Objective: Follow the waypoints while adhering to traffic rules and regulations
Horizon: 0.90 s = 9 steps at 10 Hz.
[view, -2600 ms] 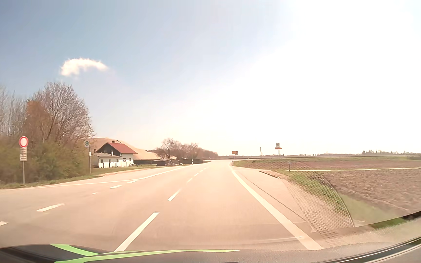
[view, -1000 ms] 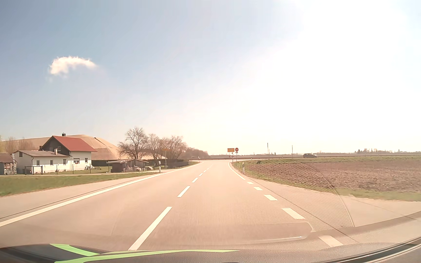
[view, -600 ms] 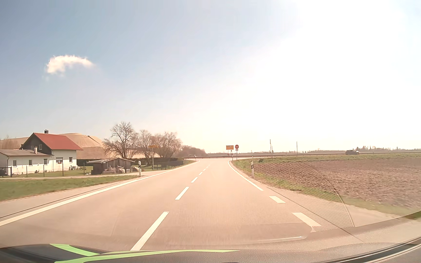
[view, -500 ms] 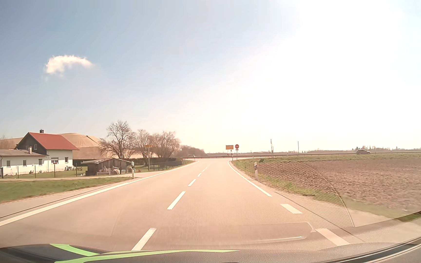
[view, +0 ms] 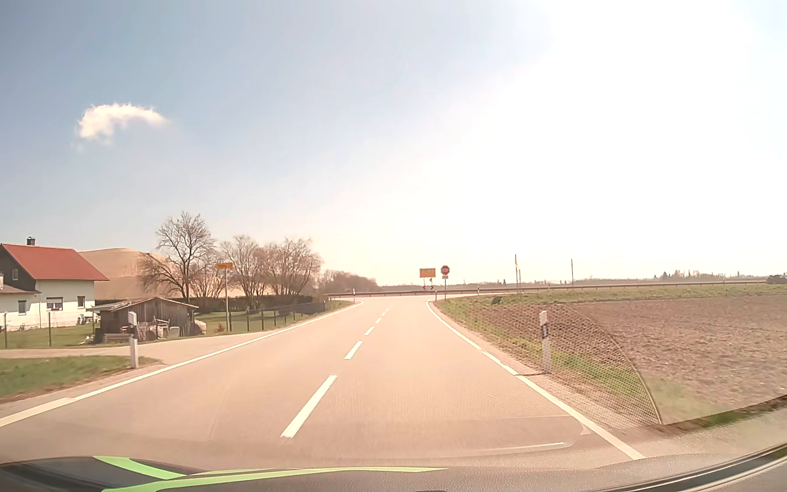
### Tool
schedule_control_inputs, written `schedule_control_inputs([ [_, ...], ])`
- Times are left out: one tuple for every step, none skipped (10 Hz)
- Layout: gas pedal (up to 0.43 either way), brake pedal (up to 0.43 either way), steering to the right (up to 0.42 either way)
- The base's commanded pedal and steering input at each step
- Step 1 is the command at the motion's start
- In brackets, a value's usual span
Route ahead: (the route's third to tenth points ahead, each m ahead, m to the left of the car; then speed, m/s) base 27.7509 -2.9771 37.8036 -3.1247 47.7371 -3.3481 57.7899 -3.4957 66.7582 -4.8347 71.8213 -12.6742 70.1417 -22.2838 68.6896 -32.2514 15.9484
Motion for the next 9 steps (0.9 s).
schedule_control_inputs([
  [0.000,0.226,0.007],
  [0.000,0.226,0.008],
  [0.000,0.232,0.007],
  [0.000,0.226,0.007],
  [0.000,0.232,0.007],
  [0.000,0.232,0.007],
  [0.000,0.232,0.007],
  [0.000,0.232,0.007],
  [0.000,0.232,0.007],
])
